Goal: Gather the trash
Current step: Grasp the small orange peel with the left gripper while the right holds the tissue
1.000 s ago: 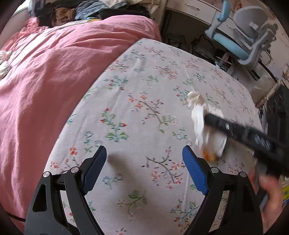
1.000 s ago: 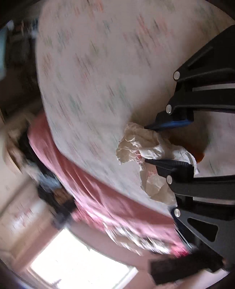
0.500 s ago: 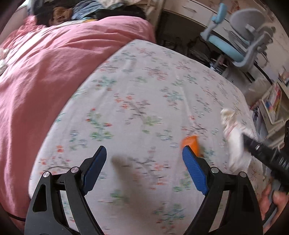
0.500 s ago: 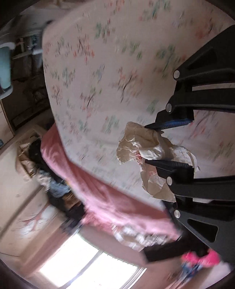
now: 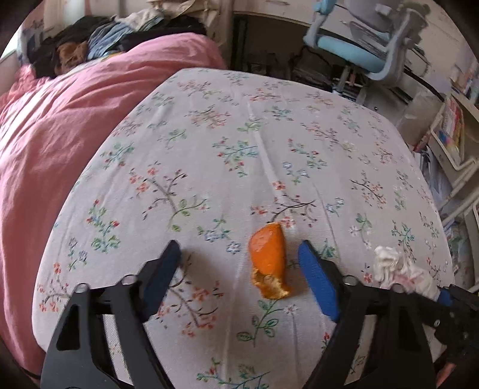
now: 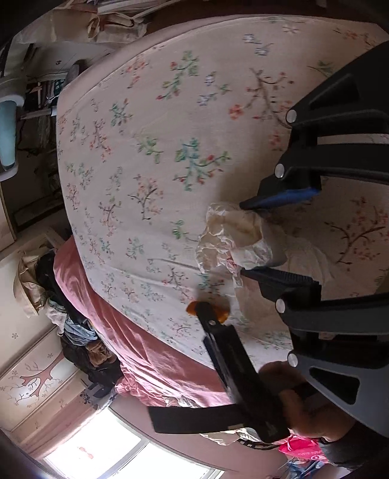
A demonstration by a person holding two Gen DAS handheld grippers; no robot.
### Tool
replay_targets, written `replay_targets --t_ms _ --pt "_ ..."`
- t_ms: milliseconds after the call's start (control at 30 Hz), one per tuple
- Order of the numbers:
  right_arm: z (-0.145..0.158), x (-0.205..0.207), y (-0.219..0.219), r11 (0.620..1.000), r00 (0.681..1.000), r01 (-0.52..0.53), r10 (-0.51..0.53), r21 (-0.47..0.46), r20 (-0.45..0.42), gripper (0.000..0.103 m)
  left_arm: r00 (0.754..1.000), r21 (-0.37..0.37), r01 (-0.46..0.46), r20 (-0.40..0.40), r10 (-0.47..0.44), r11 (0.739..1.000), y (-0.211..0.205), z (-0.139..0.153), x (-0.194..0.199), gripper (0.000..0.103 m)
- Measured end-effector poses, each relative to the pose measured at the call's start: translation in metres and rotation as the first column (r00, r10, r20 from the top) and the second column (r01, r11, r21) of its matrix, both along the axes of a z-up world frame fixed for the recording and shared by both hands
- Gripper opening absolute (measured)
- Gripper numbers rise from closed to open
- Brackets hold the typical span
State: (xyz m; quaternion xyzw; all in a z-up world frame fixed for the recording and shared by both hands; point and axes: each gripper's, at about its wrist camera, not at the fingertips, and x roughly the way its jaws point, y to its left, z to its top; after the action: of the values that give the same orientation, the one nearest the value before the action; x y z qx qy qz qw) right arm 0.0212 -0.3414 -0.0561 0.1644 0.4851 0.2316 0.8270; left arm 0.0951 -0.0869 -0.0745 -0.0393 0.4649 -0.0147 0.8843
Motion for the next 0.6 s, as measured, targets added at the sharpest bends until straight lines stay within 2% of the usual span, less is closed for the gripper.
replay_targets --t_ms 33,67,100,133,333,600 --pt "-0.001 -0.003 0.0 1.0 1.0 0.001 -0.001 0.002 -0.003 0.039 1.0 0.006 0.015 0.008 -0.015 1.0 -0.002 0.0 -0.001 0.06" --pt "-0.001 -0.004 0.001 1.0 1.0 0.002 -0.002 0.004 -0.003 0.039 0.999 0.001 0.033 0.017 -0.033 0.999 -0.003 0.001 -0.002 0.043" --pt "-0.001 -0.006 0.001 1.0 1.0 0.003 -0.003 0.006 -0.003 0.039 0.998 -0.017 0.053 0.016 -0.053 0.998 -0.002 0.002 -0.003 0.035" --pt "0.0 -0.008 0.002 1.0 1.0 0.004 -0.004 0.007 -0.003 0.039 0.998 -0.034 0.062 0.012 -0.062 0.997 -0.001 0.002 -0.002 0.021" --pt "0.001 -0.026 0.012 1.0 1.0 -0.003 0.003 0.013 0.012 0.039 0.996 -0.164 0.091 -0.005 -0.094 0.982 0.015 0.008 -0.019 0.018" --pt "0.008 -0.056 0.027 0.999 0.997 -0.037 0.036 0.014 0.07 0.04 0.99 -0.191 0.135 0.06 -0.125 0.972 0.03 0.032 -0.066 0.018"
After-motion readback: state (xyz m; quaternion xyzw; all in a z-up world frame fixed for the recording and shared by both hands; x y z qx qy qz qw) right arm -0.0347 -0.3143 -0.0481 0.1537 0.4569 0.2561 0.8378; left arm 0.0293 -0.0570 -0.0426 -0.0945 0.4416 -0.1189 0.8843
